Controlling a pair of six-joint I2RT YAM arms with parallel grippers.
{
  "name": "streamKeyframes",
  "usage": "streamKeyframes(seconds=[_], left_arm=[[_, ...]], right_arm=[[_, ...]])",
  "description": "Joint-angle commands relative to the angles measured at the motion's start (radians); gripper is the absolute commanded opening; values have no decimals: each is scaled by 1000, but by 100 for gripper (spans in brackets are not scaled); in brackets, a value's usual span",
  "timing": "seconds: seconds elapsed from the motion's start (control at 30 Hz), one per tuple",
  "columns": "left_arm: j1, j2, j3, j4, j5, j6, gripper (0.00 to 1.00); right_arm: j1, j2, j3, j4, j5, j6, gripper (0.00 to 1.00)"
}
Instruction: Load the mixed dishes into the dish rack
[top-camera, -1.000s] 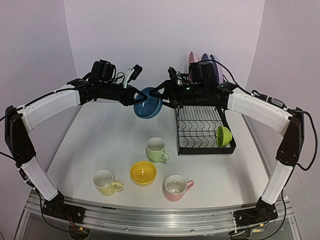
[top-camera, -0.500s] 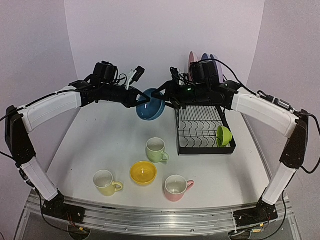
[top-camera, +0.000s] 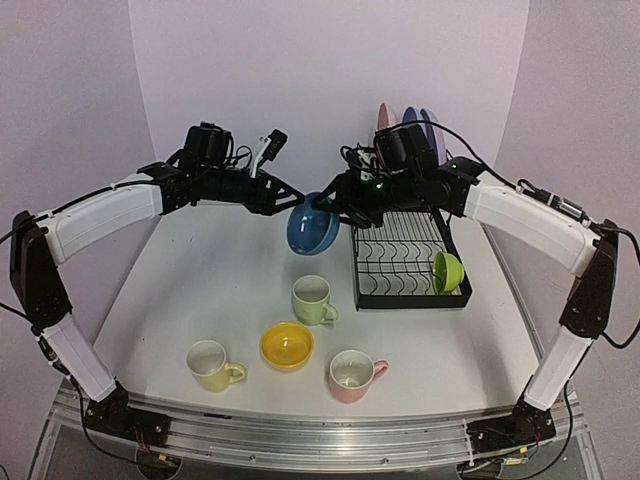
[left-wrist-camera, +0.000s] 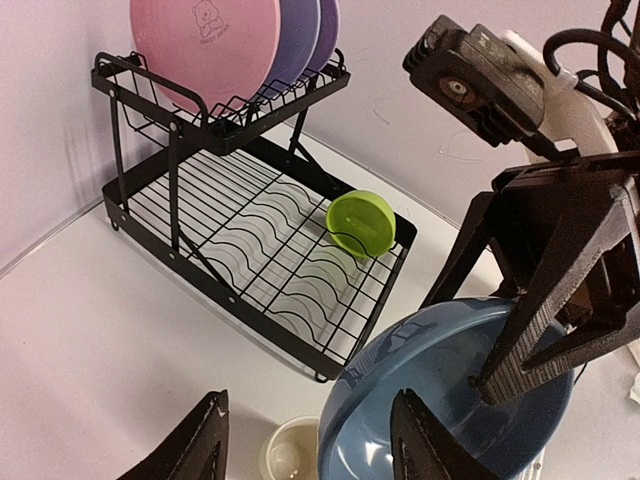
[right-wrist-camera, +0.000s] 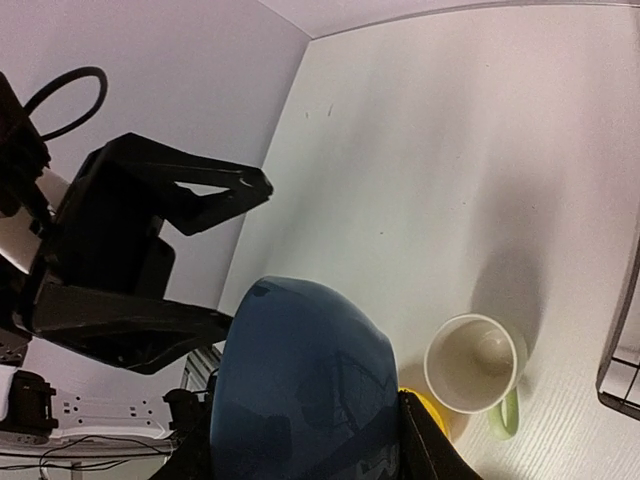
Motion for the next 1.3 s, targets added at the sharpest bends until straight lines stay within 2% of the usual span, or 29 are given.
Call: streamKeyframes(seconds=[0.0,0.07,0.23,0.33,0.4,0.67,0.97,1.27], left_arm=[[2,-31,1,42,-3,4,64],[3,-35,1,38,-10,14,69],[4,-54,1,21,-40,61,75],[5,-70,-11,22,-59,74,76],[5,-78,-18,23,-68,76,77],[6,-100,-45,18,-71,72,77],[6,-114,-59,11,-76,75,78],[8,-119,-68,11,-76,77,78]], right_arm=[[6,-64,-12,-62,89,-29,0],[6,-77,-7,-139,177,-55,0],[6,-112,11,-441,609,-170,0],[-5,-129,-46,-488,814,-282,0],[-30,-131,-81,-491,861,-337,0],[-165,-77,-153,-477,836,-418,0],[-215,23,-174,-404,724,-411,0],[-227,95,-175,-380,689,-411,0]])
